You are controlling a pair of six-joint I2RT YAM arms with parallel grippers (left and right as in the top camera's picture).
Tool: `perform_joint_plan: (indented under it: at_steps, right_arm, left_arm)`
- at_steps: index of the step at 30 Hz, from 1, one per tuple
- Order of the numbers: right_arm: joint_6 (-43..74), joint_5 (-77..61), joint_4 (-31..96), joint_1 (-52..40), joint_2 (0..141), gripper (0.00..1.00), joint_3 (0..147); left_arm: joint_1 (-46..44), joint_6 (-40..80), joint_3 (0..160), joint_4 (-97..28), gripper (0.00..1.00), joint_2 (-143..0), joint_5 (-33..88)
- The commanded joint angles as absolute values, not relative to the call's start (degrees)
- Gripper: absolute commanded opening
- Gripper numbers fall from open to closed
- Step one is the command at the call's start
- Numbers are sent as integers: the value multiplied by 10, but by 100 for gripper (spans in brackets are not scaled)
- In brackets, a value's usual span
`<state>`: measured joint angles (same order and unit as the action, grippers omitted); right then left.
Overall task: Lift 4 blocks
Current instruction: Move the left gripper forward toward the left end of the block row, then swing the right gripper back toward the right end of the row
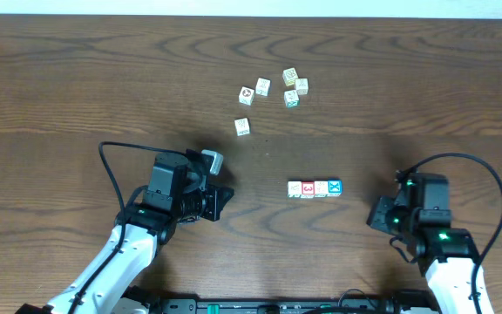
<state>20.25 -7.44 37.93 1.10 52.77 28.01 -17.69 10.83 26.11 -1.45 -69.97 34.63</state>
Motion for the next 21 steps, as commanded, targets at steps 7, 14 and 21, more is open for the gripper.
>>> perform_joint_plan:
  at_steps: [7, 14, 21]
  right_arm:
    - [80, -215, 418, 85, 529, 1, 315]
    - [26, -316, 447, 85, 529, 1, 333]
    - [4, -485, 472, 85, 529, 1, 385]
  left_arm:
    - [-178, 117, 269, -8, 14, -700, 356]
    - [-178, 112, 269, -3, 7, -699, 356]
    - [-178, 111, 269, -3, 7, -698, 353]
